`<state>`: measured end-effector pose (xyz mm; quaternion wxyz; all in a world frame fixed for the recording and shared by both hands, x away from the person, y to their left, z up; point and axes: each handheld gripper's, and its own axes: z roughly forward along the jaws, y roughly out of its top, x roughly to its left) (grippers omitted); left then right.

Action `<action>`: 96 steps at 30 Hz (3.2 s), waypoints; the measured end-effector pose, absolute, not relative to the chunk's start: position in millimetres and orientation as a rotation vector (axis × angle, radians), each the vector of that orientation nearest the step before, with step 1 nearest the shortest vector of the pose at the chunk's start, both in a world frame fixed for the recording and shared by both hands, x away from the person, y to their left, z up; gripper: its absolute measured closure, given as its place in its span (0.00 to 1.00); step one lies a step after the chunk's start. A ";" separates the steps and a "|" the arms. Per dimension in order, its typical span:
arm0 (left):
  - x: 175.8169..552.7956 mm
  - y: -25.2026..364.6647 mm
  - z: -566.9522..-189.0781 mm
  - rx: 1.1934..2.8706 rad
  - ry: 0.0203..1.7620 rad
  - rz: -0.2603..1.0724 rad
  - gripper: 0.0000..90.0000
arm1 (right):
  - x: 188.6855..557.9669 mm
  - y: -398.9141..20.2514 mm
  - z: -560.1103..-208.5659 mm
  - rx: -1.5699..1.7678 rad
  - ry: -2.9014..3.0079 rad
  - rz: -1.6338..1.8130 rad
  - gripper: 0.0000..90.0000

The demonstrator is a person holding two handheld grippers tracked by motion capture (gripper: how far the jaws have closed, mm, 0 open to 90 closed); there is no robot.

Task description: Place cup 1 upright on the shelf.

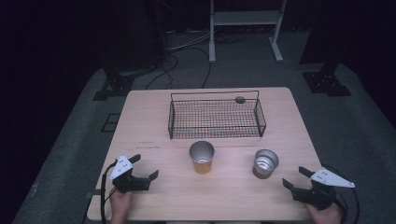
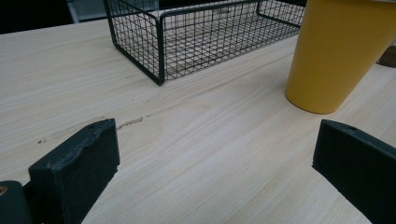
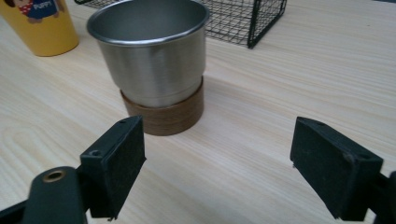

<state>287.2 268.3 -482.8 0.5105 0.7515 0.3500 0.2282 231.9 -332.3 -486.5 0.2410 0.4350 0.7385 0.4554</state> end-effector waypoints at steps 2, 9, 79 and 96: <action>287.1 268.3 -482.8 1.811 0.840 0.551 0.00 | 230.6 -330.1 -486.2 1.186 2.027 1.251 0.18; 286.9 268.4 -482.8 1.812 0.838 0.551 0.00 | 231.6 -322.4 -485.4 1.178 2.055 1.253 0.16; 286.0 268.6 -482.8 1.803 0.827 0.551 0.00 | 297.9 -261.3 -467.3 1.123 2.278 1.120 0.19; 285.7 268.6 -482.6 1.806 0.820 0.550 0.00 | 295.0 -259.3 -456.1 1.103 2.284 1.152 0.20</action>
